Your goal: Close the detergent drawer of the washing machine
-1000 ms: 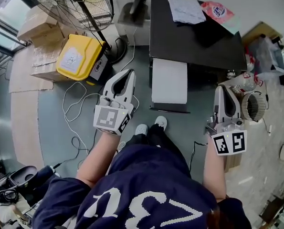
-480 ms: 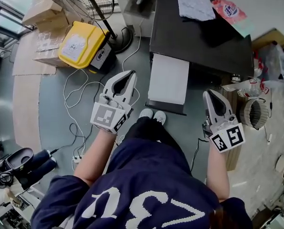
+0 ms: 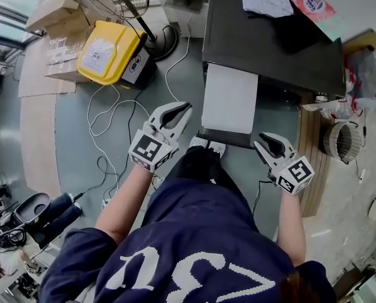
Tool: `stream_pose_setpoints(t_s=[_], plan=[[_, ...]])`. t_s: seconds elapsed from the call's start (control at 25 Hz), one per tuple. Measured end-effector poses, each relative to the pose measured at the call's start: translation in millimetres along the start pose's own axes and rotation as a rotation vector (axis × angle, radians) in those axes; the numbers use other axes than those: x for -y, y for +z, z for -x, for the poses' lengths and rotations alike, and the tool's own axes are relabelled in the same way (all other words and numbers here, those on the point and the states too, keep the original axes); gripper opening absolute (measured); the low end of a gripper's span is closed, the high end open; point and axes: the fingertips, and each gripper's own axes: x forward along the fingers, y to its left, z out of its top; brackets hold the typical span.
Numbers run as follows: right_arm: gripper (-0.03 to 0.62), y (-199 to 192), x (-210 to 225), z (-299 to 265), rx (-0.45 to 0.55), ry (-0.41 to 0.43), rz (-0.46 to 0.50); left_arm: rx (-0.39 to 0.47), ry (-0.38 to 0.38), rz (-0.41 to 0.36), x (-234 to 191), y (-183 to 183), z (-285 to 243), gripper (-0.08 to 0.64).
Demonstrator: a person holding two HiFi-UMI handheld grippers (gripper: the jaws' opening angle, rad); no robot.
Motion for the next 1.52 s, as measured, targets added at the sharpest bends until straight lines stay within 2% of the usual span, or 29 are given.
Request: stream_pose_setpoints(t_s=[0.16, 0.24, 0.32, 0.44, 0.56, 0.68, 0.88, 1.0, 1.12, 1.52], plan=[[0.15, -29, -5, -4, -0.068, 0.04, 0.001, -0.067, -0.151, -0.043, 21, -32, -4, 0.021], [0.177, -40, -5, -5, -0.098, 0.063, 0.005, -0.102, -0.216, -0.053, 30, -49, -6, 0.056], [0.19, -49, -6, -5, -0.121, 0.085, 0.014, -0.127, -0.269, -0.031, 38, -62, -6, 0.103], [0.187, -60, -8, -8, -0.171, 0.102, 0.04, -0.167, -0.333, 0.016, 44, -80, -3, 0.123], [0.155, -71, -5, -12, -0.193, 0.101, 0.029, -0.201, -0.393, 0.036, 52, -93, -1, 0.141], [0.129, -72, -6, -15, -0.192, 0.11, 0.023, -0.212, -0.448, 0.09, 60, -101, 2, 0.17], [0.111, -76, -10, -21, -0.24, 0.104, 0.088, -0.241, -0.462, 0.098, 62, -117, -4, 0.178], [0.094, -76, -9, -22, -0.255, 0.101, 0.107, -0.225, -0.478, 0.118, 65, -119, -4, 0.167], [0.092, -77, -9, -22, -0.253, 0.11, 0.1, -0.216, -0.495, 0.117, 70, -119, -3, 0.114], [0.087, -64, -15, -19, -0.229, 0.117, 0.085, -0.234, -0.505, 0.102, 70, -108, 3, 0.101]])
